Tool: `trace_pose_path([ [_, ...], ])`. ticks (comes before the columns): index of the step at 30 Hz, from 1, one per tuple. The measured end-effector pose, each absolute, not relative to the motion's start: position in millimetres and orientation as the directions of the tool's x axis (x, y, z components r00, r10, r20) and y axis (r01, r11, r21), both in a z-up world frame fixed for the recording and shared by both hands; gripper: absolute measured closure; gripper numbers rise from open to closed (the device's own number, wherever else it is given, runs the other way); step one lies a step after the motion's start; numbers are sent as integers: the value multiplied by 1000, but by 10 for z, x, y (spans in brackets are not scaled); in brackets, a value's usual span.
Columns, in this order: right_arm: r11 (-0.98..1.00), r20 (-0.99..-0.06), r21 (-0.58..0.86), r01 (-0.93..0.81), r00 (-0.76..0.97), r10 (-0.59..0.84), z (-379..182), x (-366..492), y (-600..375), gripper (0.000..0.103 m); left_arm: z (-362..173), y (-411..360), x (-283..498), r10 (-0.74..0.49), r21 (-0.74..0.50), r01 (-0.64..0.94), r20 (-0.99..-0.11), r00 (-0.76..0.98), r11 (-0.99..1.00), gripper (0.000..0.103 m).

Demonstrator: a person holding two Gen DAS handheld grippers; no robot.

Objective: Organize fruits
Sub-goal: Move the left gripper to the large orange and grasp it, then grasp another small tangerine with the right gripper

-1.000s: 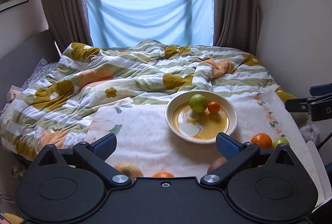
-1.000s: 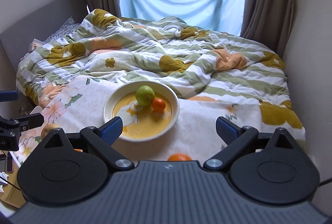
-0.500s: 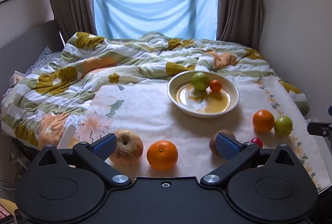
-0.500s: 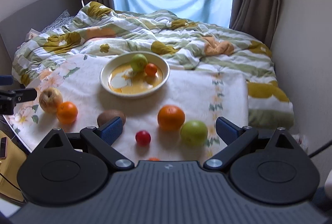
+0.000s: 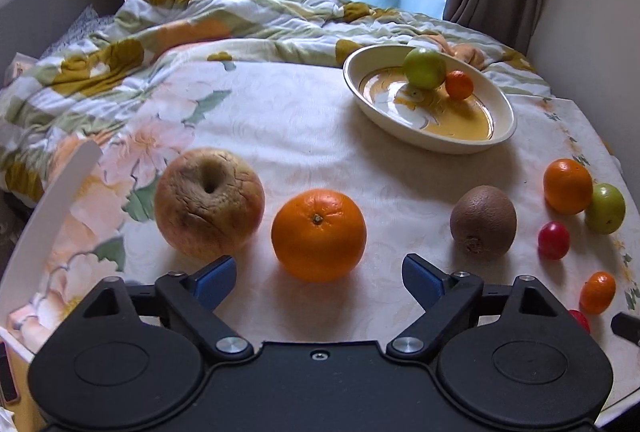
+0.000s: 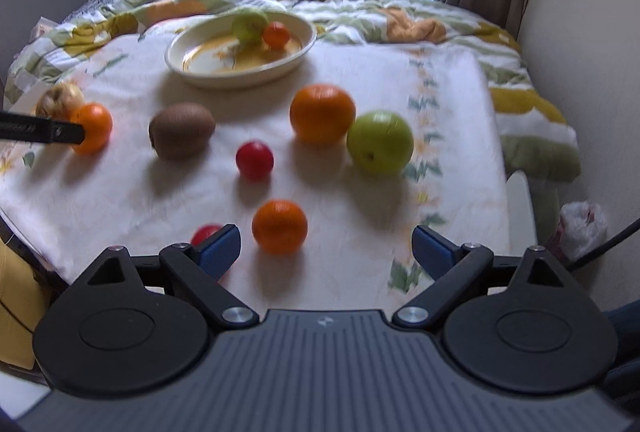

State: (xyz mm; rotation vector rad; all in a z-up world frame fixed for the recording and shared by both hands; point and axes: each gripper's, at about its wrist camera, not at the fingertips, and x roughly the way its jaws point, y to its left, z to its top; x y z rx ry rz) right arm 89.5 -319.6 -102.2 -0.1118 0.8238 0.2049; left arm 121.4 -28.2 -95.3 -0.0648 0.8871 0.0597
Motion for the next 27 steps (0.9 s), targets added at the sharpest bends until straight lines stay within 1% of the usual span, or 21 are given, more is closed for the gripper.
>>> trace_pose_path([
  [4, 971, -753, -27, -237, 643, 136, -1141, 899, -3170, 5, -1034, -291, 1308, 18, -42, -82, -785, 619, 996, 17],
  [7, 971, -758, -23, -239, 637, 139, -1174, 925, -3161, 9, -1065, -316, 1383, 29, -23, -77, -786, 618, 997, 18],
  [8, 970, -760, -23, -240, 635, 139, -1180, 936, -3153, 10, -1078, -319, 1396, 33, -16, -75, -788, 615, 997, 20],
  [9, 970, -762, -23, -242, 633, 140, -1190, 947, -3145, 10, -1094, -316, 1416, 35, -13, -75, -790, 612, 997, 25],
  [10, 969, -765, -22, -245, 629, 141, -1201, 963, -3137, 11, -1105, -309, 1435, 37, -14, -79, -793, 609, 997, 28],
  [12, 968, -770, -14, -250, 621, 149, -1220, 984, -3119, 15, -1119, -292, 1455, 33, -24, -85, -794, 607, 996, 28],
  [14, 966, -772, -5, -260, 615, 161, -1232, 1001, -3104, 19, -1120, -290, 1471, 36, -23, -88, -792, 609, 996, 31],
  [15, 965, -772, -5, -263, 614, 164, -1236, 1008, -3092, 19, -1123, -296, 1488, 34, -22, -84, -793, 608, 996, 40],
  [22, 962, -773, 5, -273, 610, 177, -1250, 1052, -3050, 28, -1119, -277, 1461, 19, -32, -73, -793, 608, 997, 41],
  [27, 962, -772, 14, -271, 608, 183, -1244, 1086, -3043, 31, -1114, -312, 1409, 9, -23, -45, -796, 605, 999, 41],
])
